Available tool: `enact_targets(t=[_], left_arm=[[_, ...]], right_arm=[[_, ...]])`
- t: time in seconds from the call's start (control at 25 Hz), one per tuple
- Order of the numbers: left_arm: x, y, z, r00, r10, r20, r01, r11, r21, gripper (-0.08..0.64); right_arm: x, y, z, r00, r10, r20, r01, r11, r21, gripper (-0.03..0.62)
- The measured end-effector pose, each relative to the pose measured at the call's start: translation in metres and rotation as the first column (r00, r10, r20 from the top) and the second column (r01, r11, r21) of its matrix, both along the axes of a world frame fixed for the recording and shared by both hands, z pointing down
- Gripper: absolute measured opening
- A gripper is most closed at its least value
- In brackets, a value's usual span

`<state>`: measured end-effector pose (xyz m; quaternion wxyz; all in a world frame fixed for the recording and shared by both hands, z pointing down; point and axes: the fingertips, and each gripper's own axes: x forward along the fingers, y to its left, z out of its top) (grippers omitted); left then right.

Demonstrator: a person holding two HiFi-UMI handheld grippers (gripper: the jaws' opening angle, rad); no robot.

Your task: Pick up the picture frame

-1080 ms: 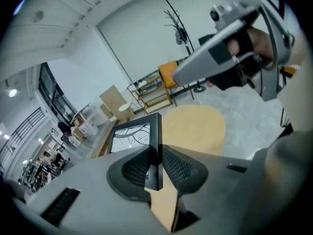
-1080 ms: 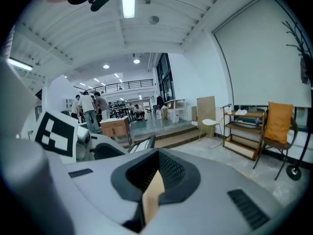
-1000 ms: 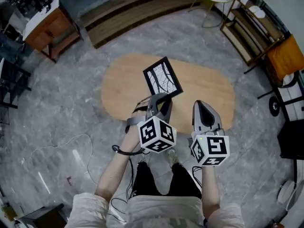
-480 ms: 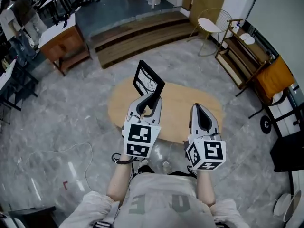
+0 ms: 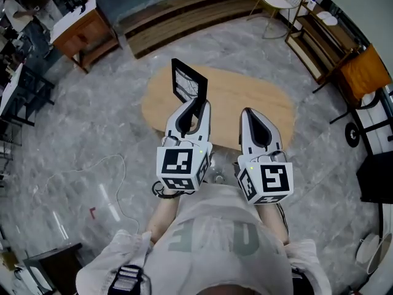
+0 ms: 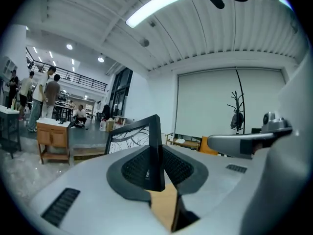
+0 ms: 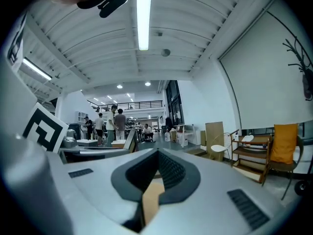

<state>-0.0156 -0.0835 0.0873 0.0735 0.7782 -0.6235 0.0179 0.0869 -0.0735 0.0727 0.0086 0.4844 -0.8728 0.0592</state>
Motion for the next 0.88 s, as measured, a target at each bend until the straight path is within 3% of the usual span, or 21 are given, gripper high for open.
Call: enact_targets(t=[0.2, 0.48, 0.88], left_arm=[[0.014, 0.002, 0.014, 1.000, 0.005, 0.020, -0.004, 1.000, -0.028, 0.084], [0.027, 0.000, 0.004, 0.998, 0.012, 0.063, -0.012, 1.000, -0.003, 0.086], [0.039, 0.010, -0.005, 0.991, 0.033, 0.128, -0.036, 0.999, 0.020, 0.086]], right_arm=[[0.021, -0.003, 0.009, 1.000, 0.014, 0.026, -0.013, 0.999, -0.039, 0.005], [0.051, -0.006, 0.009, 0.997, 0.072, 0.033, -0.070, 0.997, -0.044, 0.005], [0.058, 0.002, 0.009, 0.995, 0.088, 0.039, -0.086, 0.995, -0.042, 0.005]])
